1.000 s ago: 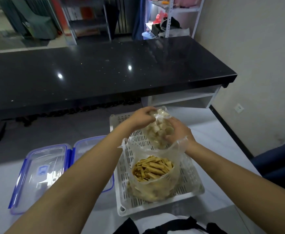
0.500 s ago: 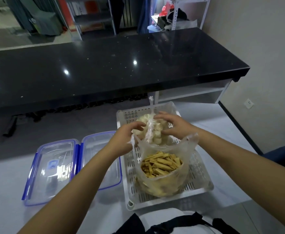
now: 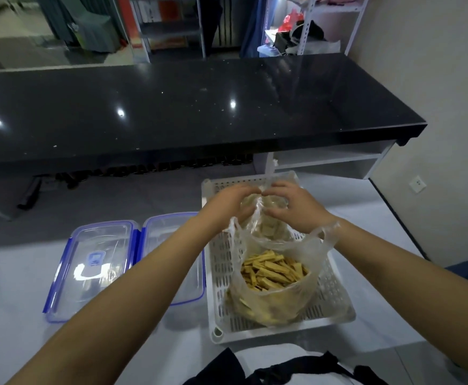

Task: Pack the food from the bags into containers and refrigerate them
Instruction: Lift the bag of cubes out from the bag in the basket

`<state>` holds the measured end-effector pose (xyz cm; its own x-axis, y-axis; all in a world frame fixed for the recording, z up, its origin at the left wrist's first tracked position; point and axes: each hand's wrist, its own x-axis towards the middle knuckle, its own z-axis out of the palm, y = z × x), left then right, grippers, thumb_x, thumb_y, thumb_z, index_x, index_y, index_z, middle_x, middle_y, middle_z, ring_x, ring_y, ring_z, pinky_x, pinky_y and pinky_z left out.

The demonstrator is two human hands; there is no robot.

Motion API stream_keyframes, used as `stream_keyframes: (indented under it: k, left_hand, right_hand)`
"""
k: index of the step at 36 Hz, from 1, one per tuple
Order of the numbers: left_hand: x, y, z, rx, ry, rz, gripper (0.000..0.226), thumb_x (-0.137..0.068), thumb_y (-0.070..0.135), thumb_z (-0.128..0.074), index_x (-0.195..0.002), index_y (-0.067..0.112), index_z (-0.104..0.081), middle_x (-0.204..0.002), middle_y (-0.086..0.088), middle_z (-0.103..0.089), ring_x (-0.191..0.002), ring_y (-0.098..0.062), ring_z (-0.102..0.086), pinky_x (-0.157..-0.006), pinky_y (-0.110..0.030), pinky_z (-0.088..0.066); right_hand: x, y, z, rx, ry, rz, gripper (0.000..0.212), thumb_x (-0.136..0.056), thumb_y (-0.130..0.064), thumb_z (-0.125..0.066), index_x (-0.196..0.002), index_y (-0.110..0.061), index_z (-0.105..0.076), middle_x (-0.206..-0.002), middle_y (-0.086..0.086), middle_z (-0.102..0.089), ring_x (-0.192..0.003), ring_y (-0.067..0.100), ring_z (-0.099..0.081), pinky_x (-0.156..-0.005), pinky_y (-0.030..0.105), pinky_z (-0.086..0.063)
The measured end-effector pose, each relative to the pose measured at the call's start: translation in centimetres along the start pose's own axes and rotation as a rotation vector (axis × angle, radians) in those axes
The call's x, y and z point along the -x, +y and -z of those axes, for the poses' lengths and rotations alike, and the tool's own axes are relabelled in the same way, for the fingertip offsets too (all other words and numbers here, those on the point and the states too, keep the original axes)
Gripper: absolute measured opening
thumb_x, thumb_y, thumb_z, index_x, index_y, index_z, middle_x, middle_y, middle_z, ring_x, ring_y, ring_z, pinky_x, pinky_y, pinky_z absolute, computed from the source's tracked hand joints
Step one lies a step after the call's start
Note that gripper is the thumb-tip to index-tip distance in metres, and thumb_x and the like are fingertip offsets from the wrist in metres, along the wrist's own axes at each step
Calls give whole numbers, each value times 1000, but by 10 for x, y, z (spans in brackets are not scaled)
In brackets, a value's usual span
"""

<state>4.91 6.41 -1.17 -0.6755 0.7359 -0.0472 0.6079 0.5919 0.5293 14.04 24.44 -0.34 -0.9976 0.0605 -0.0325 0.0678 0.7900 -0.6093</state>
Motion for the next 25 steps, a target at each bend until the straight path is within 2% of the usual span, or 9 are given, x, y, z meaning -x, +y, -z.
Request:
stream_keyframes:
  k: [3,6,8,11,13,16,20,22,25]
  left_hand:
    - [-7,0,3,51,-2,46,44,-96,30,-66,-139,29,-59,-142,4,-59,-130,-17,-54,-106,-43,-47]
    - [-8,1,3,59,16,55,40,-93,31,-70,-132,27,-63,-137,4,-62,-124,-16,-57,-104,-41,-48]
    - [-8,0,3,61,25,61,36,-91,31,-72,-126,26,-66,-132,4,-64,-117,-17,-60,-99,-41,-51]
    - [-9,-1,4,56,36,71,24,-90,32,-73,-113,26,-70,-121,4,-65,-104,-17,-63,-90,-43,-54]
    - [-9,-2,5,19,45,64,16,-90,34,-71,-104,27,-70,-113,6,-64,-102,-16,-61,-89,-44,-54]
    - [-7,-3,7,-37,57,52,13,-91,37,-69,-101,29,-69,-106,10,-58,-99,-15,-59,-86,-43,-54]
    - [-1,-6,8,-29,138,32,9,-94,36,-67,-97,28,-67,-110,11,-54,-98,-11,-55,-76,-31,-43]
    - [5,-8,12,-3,189,30,6,-95,35,-65,-94,29,-64,-119,9,-54,-100,-10,-52,-78,-31,-41]
    - [17,-9,21,101,264,36,4,-95,27,-66,-94,24,-63,-117,6,-56,-107,-17,-57,-90,-41,-49]
  right_hand:
    - [-3,2,-4,4,30,-16,46,-93,-32,-69,-137,-27,-58,-147,-2,-47,-133,17,-45,-103,24,-32]
    - [-6,1,-6,8,24,-50,42,-92,-32,-69,-133,-26,-61,-148,-1,-46,-133,18,-44,-106,29,-34]
    - [-8,0,-7,18,22,-63,34,-92,-30,-69,-126,-25,-66,-145,-1,-48,-132,19,-46,-108,35,-38]
    - [-10,-4,-7,28,47,-62,12,-92,-23,-68,-103,-27,-68,-129,-2,-54,-118,21,-53,-99,35,-44]
    - [-11,-6,-6,30,48,-53,9,-92,-21,-68,-91,-28,-63,-120,-4,-53,-110,21,-54,-95,34,-45]
    - [-10,-9,-6,54,31,-21,10,-93,-20,-67,-89,-28,-61,-116,-6,-49,-105,19,-54,-94,35,-48]
    - [-9,-10,0,64,88,33,10,-95,-17,-64,-90,-24,-59,-121,-8,-43,-109,18,-52,-92,34,-47]
    - [-10,-10,8,73,126,52,4,-95,-19,-64,-92,-21,-61,-125,-6,-42,-113,17,-50,-95,35,-46]
    - [-9,-6,24,60,174,46,3,-95,-18,-65,-94,-15,-65,-121,-5,-41,-112,19,-51,-94,37,-46]
